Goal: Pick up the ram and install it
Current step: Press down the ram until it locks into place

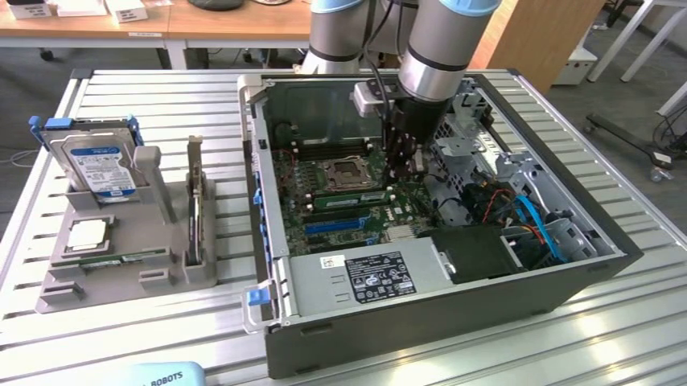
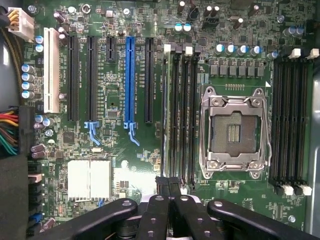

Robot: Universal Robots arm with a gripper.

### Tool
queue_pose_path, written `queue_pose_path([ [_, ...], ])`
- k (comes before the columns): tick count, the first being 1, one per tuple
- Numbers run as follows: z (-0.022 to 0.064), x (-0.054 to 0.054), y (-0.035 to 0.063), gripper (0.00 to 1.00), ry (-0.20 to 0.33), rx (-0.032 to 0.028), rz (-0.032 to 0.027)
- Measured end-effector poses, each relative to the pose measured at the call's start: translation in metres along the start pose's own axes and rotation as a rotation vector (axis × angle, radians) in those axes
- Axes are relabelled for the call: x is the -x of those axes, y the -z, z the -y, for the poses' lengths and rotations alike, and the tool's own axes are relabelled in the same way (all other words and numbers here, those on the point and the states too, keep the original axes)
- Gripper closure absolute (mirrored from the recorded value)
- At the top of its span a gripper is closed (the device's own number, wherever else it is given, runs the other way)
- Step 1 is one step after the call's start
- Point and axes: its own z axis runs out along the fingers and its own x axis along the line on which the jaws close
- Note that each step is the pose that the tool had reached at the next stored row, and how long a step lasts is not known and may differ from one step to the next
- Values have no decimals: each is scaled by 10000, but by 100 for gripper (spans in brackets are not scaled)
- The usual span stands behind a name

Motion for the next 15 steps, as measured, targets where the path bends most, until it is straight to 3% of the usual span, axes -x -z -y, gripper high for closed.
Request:
queue_pose_path([
  [15, 20, -1, -63, 90, -5, 0, 1],
])
